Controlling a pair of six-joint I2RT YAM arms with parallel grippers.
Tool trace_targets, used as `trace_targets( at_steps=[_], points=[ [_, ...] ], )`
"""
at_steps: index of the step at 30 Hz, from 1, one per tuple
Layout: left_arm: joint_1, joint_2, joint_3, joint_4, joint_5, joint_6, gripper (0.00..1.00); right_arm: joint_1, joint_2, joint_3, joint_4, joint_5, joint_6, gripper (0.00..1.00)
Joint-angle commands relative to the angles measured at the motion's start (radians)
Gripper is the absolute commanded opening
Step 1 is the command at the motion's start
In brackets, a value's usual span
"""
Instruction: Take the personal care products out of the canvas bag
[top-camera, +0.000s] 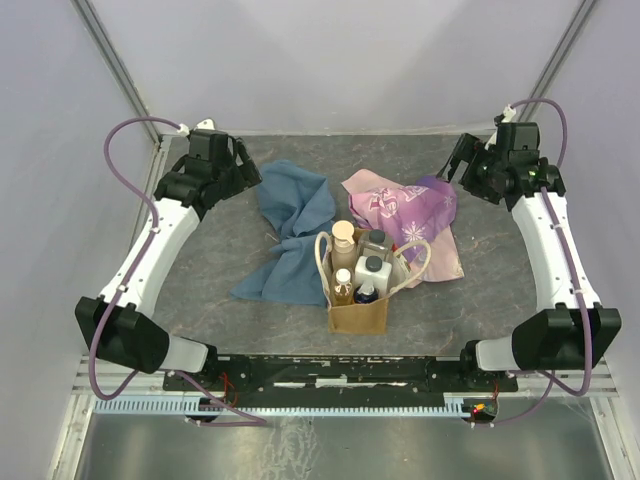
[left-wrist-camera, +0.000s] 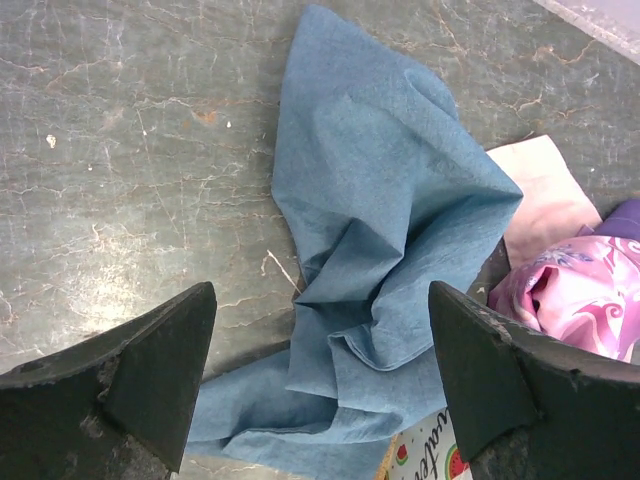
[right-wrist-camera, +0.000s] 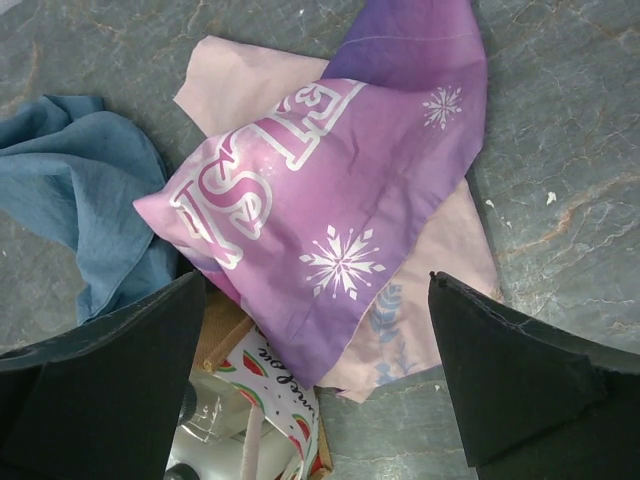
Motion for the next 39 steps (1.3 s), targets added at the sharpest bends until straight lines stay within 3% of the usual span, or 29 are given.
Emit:
trace_targets(
  at_steps=[1,17,20,26,32,39],
  points=[
    [0.006,0.004,0.032,0.006,0.023,0.039,0.92,0.005,-0.065,0.023,0.012,-0.015,-0.010,1.00],
    [0.003,0.077,0.027,-0.007,0.143,0.057,0.89,0.023,0.063,0.093,-0.116,-0.131,-0.071,1.00],
    [-0.014,0.139,0.014,-0.003,0.180,0.048,0.84,0.081,0.150,0.129,-0.149,-0.108,-0.107,1.00],
    [-0.089,0.187,-0.018,0.063,0.156,0.019,0.83,0.226,0.349,0.210,-0.069,-0.151,-0.087,1.00],
    [-0.094,0.242,0.036,0.106,0.292,0.027,0.83,0.291,0.526,0.384,-0.138,-0.289,-0.085,1.00],
    [-0.148,0.443,0.120,0.075,0.345,-0.030,0.82,0.310,0.712,0.490,-0.274,-0.278,-0.081,1.00]
  ],
)
